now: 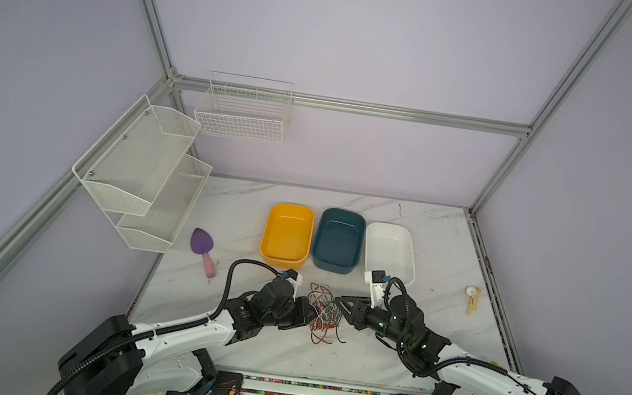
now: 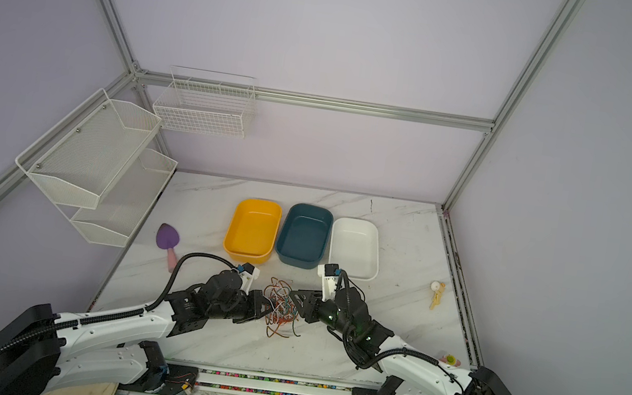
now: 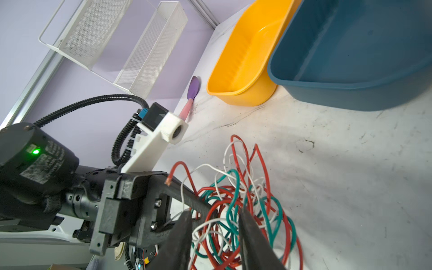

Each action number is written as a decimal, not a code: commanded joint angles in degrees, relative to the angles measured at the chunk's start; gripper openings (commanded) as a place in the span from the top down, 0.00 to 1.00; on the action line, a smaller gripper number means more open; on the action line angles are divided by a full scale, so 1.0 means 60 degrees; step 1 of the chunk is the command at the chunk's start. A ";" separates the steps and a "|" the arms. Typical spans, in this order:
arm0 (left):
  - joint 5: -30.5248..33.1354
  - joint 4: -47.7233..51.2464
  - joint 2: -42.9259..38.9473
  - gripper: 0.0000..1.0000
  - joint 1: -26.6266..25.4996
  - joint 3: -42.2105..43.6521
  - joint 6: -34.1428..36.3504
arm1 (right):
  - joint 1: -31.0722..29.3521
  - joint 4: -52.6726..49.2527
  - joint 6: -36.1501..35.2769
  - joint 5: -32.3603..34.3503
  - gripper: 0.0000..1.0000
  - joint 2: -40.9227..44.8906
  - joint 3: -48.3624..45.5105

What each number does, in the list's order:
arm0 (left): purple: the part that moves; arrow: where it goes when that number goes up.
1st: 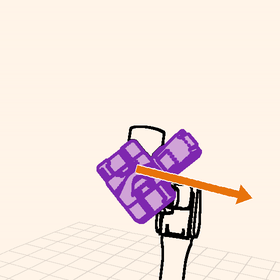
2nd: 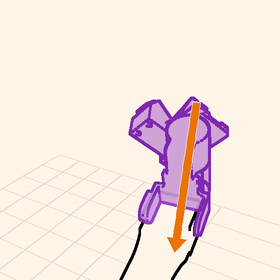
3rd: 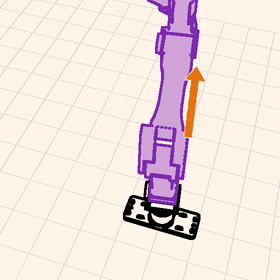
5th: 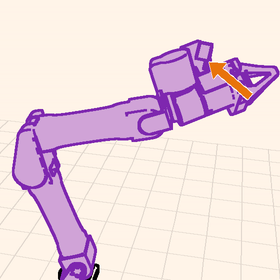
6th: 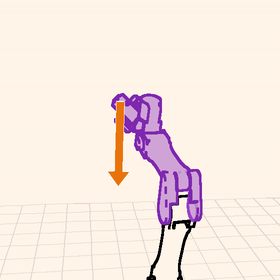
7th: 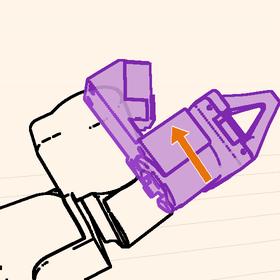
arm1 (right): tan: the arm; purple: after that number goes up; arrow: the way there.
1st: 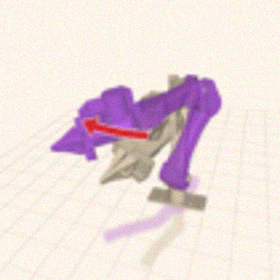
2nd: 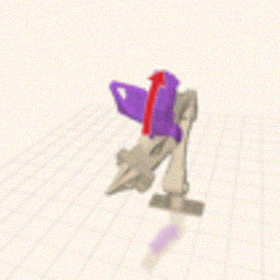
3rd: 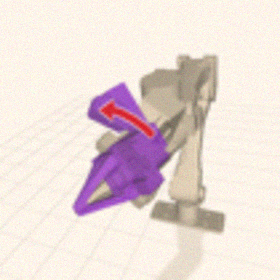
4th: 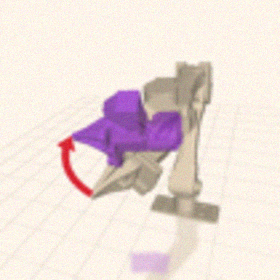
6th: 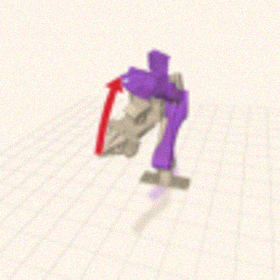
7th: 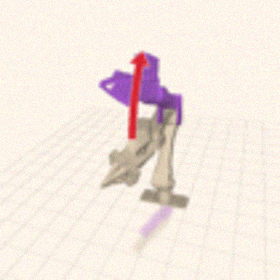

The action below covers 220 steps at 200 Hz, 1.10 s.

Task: Untangle the cables
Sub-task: 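Grasp the wire bundle with both grippers and hold it lifted between them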

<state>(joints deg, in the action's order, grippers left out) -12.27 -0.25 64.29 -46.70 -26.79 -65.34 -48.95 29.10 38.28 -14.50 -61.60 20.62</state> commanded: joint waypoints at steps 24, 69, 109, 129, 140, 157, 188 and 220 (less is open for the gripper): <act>-0.0273 -0.0310 -0.0022 1.00 -0.0041 -0.0386 0.0256 | -0.0182 0.0684 0.0122 -0.0026 0.67 -0.0749 0.0373; -0.0256 -0.0310 -0.0051 1.00 -0.0069 -0.0370 0.0261 | -0.0231 0.0714 0.0279 0.0315 0.69 -0.1191 0.0300; -0.0267 -0.0331 -0.0022 1.00 -0.0110 -0.0410 0.0263 | -0.0326 0.1268 0.0410 0.0068 0.71 -0.1530 0.0253; -0.0248 -0.0379 0.0007 1.00 -0.0114 -0.0414 0.0255 | -0.0408 0.1381 0.0408 0.0073 0.75 -0.1742 0.0312; -0.0242 -0.0376 0.0007 1.00 -0.0131 -0.0420 0.0257 | -0.0418 0.1360 0.0414 0.0095 0.76 -0.1815 0.0335; -0.0236 -0.0370 -0.0047 1.00 -0.0134 -0.0415 0.0261 | -0.0434 0.1306 0.0433 0.0257 0.76 -0.1828 0.0271; -0.0075 -0.0304 -0.0295 1.00 -0.0161 -0.0308 0.0250 | -0.0446 0.0811 0.0420 0.0637 0.75 -0.1646 0.0255; -0.0004 -0.0196 -0.0461 1.00 -0.0159 -0.0275 0.0299 | -0.0454 0.0624 0.0456 0.0882 0.67 -0.1004 0.0064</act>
<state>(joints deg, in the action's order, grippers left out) -12.60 0.62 63.44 -47.40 -26.79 -65.28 -51.18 34.20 40.42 -11.55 -70.76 21.93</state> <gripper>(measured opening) 0.055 0.309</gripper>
